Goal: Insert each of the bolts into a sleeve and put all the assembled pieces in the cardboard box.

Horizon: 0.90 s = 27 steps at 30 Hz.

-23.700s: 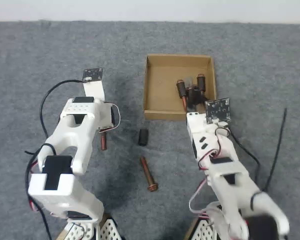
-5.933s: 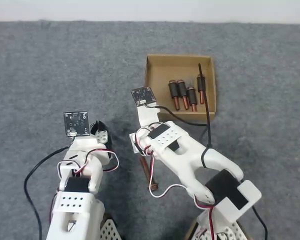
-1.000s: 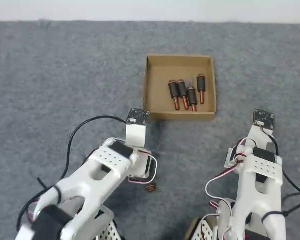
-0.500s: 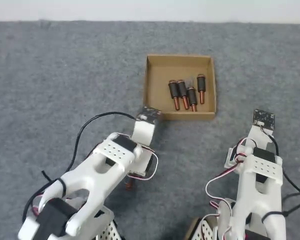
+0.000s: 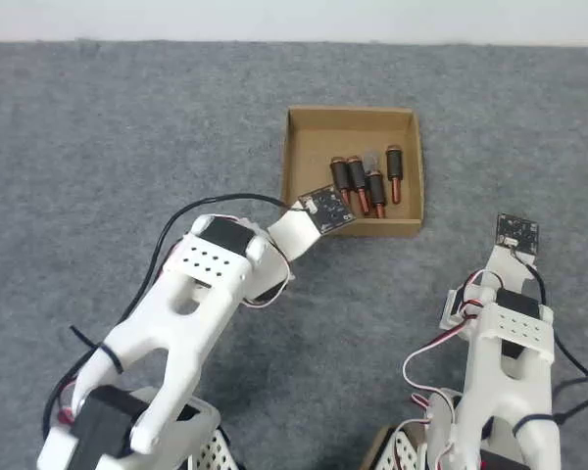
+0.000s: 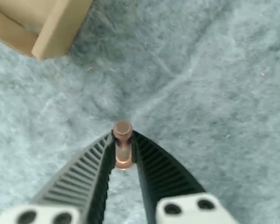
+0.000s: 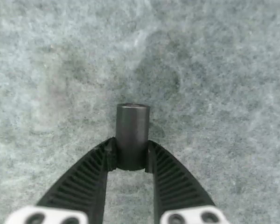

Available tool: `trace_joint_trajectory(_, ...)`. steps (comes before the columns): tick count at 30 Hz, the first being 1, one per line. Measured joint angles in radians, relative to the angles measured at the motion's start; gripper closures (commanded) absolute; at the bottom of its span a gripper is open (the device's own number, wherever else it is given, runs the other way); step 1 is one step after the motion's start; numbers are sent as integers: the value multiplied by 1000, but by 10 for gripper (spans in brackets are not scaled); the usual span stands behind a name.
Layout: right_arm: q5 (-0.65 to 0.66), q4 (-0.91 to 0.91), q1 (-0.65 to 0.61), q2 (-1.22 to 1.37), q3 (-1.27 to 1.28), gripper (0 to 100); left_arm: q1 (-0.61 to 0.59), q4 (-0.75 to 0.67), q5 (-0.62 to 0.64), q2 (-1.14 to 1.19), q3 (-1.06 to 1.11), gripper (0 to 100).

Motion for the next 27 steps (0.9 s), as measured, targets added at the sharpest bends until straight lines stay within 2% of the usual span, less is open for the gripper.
trace_joint_trajectory(3,0,0,0,0,0,992,15,0,3,0,0,793)
trace_joint_trajectory(9,0,0,0,0,0,992,12,-58,152,0,15,792)
trace_joint_trajectory(14,0,0,0,0,0,992,12,-61,273,-14,35,898)
trace_joint_trajectory(18,0,0,0,0,0,992,12,-68,377,-121,95,994)
trace_joint_trajectory(24,0,0,0,0,0,992,12,-69,509,-361,259,989)
trace_joint_trajectory(27,0,0,0,0,0,992,12,-69,644,-462,368,989)
